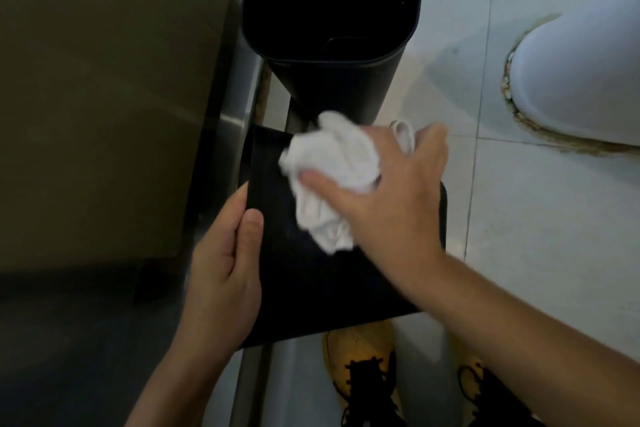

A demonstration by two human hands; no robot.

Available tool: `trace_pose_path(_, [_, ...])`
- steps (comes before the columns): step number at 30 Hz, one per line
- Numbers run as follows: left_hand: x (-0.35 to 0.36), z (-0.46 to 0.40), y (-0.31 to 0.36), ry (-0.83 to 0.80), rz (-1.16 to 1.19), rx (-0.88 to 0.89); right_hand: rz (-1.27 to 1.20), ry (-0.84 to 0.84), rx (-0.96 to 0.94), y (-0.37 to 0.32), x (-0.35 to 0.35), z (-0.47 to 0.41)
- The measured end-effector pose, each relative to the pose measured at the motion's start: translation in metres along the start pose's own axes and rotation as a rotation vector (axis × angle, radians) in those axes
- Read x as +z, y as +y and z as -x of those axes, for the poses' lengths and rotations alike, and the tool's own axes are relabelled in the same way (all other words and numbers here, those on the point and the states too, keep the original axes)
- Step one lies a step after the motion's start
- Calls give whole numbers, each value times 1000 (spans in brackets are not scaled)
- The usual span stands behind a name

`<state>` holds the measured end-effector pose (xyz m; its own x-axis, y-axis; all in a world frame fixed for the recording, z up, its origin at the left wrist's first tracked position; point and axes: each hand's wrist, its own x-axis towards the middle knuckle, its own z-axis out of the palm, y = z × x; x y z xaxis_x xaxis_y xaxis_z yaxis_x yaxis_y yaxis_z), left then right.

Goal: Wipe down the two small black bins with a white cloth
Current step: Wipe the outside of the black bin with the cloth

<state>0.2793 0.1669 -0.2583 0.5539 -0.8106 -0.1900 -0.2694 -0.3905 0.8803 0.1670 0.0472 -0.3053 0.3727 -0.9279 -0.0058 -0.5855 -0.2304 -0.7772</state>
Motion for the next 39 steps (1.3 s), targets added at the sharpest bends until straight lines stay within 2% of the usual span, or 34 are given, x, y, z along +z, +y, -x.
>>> trace_pose_path(4, [2,1,1,-23,-10,21,141,-66,381,33,-15,-54])
trace_pose_path(6, [1,3,2,-30,7,-5,149,-24,449,52,-27,-52])
trace_pose_path(9, [2,3,1,-25,9,-8,-2,55,365,53,-38,-15])
trace_pose_path(14, [4,2,2,-9,159,-99,-64,-73,-138,9,-27,41])
trace_pose_path(17, [2,3,3,-8,267,-210,-23,-45,-300,-7,-2,42])
trace_pose_path(21, [-1,1,-4,-35,251,-217,-63,11,-212,-12,9,35])
trace_pose_path(24, [-2,-1,-4,-40,246,-179,-91,-8,-129,-16,6,32])
trace_pose_path(30, [0,9,-3,-19,170,-102,29,-59,374,5,-7,-37])
trace_pose_path(32, [0,10,-2,-11,149,-91,44,-66,456,18,-14,-46])
trace_pose_path(36, [3,7,1,-41,129,-54,-52,73,423,33,-30,-23])
trace_pose_path(39, [5,5,-4,-29,142,-54,-132,62,171,26,-39,11])
